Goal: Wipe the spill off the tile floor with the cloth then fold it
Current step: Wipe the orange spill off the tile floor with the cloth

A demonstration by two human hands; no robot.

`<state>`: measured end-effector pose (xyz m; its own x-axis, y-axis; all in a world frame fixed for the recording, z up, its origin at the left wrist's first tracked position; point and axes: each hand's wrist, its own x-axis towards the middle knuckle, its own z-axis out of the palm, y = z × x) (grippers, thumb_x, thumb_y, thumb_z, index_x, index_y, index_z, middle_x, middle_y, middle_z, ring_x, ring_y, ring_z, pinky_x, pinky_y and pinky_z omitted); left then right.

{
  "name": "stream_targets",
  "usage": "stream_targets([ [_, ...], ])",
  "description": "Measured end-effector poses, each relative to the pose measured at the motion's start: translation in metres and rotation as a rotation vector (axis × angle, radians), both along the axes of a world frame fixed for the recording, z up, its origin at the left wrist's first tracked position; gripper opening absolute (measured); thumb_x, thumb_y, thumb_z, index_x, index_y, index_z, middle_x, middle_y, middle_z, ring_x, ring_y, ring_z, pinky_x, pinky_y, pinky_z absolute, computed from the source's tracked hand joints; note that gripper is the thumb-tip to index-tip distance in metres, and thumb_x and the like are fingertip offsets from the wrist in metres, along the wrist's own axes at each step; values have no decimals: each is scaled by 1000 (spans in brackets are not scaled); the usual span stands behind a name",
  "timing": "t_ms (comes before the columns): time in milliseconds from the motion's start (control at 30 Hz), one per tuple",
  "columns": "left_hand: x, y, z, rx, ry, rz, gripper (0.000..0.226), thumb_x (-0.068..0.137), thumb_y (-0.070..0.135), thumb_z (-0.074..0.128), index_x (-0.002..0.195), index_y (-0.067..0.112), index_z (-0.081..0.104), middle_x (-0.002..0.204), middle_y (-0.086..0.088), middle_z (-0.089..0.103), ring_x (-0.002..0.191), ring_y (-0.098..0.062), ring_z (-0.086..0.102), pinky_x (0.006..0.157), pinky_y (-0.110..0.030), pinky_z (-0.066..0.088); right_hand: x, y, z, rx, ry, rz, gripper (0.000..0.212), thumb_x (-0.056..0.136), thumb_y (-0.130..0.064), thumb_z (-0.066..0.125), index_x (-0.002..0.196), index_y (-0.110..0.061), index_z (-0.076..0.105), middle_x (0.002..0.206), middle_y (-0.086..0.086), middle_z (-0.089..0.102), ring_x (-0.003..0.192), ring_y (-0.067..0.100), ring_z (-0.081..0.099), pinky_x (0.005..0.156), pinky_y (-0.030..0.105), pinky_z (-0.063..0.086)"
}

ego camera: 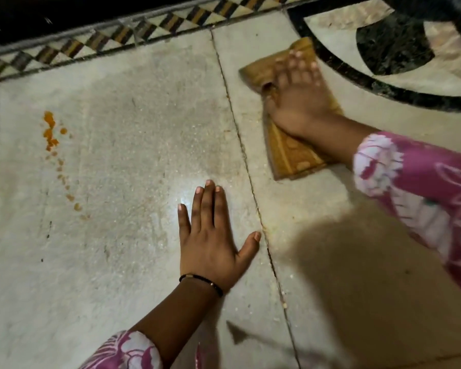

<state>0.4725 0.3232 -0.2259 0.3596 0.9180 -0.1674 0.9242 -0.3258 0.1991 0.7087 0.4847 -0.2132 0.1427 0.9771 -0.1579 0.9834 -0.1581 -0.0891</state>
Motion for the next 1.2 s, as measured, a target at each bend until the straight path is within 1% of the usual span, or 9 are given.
stream_targets([
  [200,0,1,-2,27,0,1,91,84,70,29,149,7,19,157,-10,14,146,-24,6,116,-49,2,-81,-68,-10,54,89,471,67,95,-42,32,152,-13,14,160,14,9,147,26,6,117,35,-2],
  [333,-2,0,-4,30,-24,-2,90,84,70,30,149,8,18,157,-11,14,146,-24,2,116,-51,2,-19,-128,-5,-8,79,639,71,90,-47,27,152,-17,11,158,9,14,146,22,10,118,40,8],
  [433,0,0,-4,21,-18,3,92,85,70,28,151,10,8,159,-8,4,146,-22,-4,116,-50,-1,40,-111,4,-79,31,712,74,87,-49,27,151,-20,8,158,5,11,145,21,10,117,42,10],
  [500,1,-1,-3,8,-17,8,91,85,71,27,151,10,6,159,-8,3,146,-21,-5,116,-50,-2,50,-78,5,-62,23,583,72,88,-48,24,152,-18,13,158,7,12,146,22,12,118,38,8],
  [633,-1,-1,-3,-1,-19,9,91,85,71,26,151,11,7,159,-8,5,146,-21,-4,116,-50,0,-25,-19,-4,30,30,38,69,94,-42,26,151,-7,9,158,20,5,147,32,3,119,40,0],
  [767,0,0,-4,6,-4,4,90,84,71,27,149,9,16,158,-10,12,146,-23,3,115,-52,5,-98,-48,-8,66,94,267,68,94,-36,36,151,-8,11,159,17,5,147,28,3,118,37,-4],
  [867,-2,0,-5,13,-12,-3,91,83,71,28,149,9,18,158,-11,13,146,-24,6,115,-53,5,-82,-107,-6,48,136,406,69,91,-36,38,152,-15,13,160,8,7,148,20,4,117,31,-6],
  [1067,0,-1,-4,6,-21,2,92,84,71,27,151,10,8,159,-8,3,146,-23,-3,116,-52,1,20,-138,-7,28,31,140,71,87,-41,25,152,-14,14,159,10,14,147,24,11,117,33,0],
  [1200,0,-1,-3,-5,-10,4,92,85,72,25,151,11,7,159,-8,3,146,-22,-3,116,-53,3,-3,-84,-7,76,41,97,68,89,-39,25,150,-9,20,158,16,16,146,29,13,117,38,2],
])
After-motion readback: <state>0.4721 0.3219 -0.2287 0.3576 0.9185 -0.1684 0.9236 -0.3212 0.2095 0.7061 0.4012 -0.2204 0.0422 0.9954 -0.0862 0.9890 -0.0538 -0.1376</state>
